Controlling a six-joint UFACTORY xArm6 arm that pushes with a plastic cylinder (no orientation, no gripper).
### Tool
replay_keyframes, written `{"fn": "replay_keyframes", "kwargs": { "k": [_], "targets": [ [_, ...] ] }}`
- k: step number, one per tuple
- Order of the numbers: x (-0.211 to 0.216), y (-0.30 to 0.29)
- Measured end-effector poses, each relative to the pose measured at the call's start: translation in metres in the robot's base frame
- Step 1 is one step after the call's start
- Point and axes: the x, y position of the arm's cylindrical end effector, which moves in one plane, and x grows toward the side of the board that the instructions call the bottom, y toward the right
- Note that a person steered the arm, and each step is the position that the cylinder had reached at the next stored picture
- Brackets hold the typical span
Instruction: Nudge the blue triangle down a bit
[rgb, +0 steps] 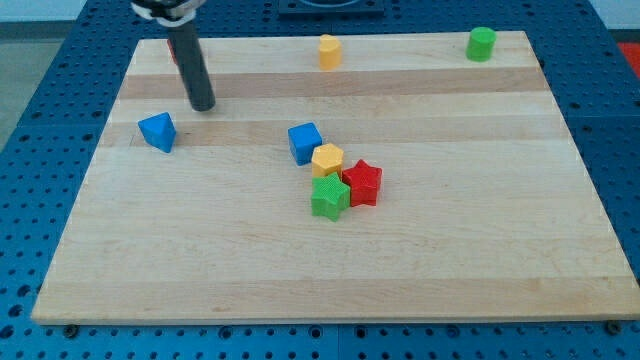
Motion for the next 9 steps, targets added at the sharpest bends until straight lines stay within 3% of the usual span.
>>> {"fn": "replay_keyframes", "kwargs": {
  "k": [2, 9],
  "targets": [
    [0.001, -0.034],
    [0.038, -0.033]
  ]
}}
